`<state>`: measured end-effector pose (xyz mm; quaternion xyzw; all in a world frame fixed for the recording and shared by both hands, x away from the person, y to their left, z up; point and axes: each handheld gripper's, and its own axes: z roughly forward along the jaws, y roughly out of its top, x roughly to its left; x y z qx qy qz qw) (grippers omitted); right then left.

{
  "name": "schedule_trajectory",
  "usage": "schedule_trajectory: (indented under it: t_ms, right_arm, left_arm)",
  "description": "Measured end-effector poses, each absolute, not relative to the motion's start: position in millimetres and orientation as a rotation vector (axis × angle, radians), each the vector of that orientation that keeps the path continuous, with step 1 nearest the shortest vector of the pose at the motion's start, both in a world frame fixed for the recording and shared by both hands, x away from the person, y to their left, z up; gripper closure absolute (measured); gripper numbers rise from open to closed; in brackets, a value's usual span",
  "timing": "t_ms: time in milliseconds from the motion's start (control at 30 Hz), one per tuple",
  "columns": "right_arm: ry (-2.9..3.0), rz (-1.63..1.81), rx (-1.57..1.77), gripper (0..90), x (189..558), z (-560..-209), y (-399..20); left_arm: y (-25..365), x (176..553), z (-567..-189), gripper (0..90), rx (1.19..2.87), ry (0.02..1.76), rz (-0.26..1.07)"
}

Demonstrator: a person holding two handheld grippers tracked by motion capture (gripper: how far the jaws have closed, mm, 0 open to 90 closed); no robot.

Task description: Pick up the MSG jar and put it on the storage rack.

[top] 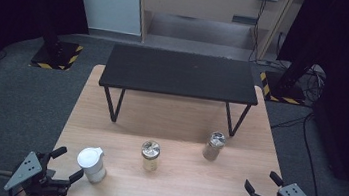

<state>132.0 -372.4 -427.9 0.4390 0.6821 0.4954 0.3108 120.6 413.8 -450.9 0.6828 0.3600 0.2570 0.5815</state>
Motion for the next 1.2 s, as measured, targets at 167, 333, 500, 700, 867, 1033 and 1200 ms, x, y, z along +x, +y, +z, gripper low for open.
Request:
schedule_trajectory:
  t_ms: [167,333,500,700,867,1033,1200]
  right_arm:
    - [1.797,1.329,1.176,7.7,132.6,-429.6,-376.2]
    - [1.794,1.351,1.189,7.6,133.1,-430.6,-379.4]
    - [1.793,1.370,1.177,7.7,133.7,-431.7,-380.8]
    - [1.804,1.371,1.182,7.9,134.5,-430.8,-381.1]
    - [1.799,1.377,1.186,7.9,134.1,-431.3,-382.2]
    - [1.796,1.382,1.190,8.0,134.6,-431.7,-382.9]
    - [1.796,1.384,1.193,7.9,134.7,-431.7,-383.3]
  left_arm:
    - [413.7,121.8,-451.0,1.8,1.598,0.838,0.597]
    - [415.2,121.3,-451.8,1.6,1.587,0.842,0.591]
    - [416.3,121.0,-451.5,1.5,1.585,0.858,0.588]
    - [416.7,120.1,-448.6,1.2,1.582,0.889,0.587]
    - [416.8,117.0,-442.7,1.2,1.594,0.895,0.584]
    - [417.6,113.6,-433.7,1.0,1.609,0.899,0.587]
    - [419.6,114.0,-424.2,1.0,1.619,0.891,0.584]
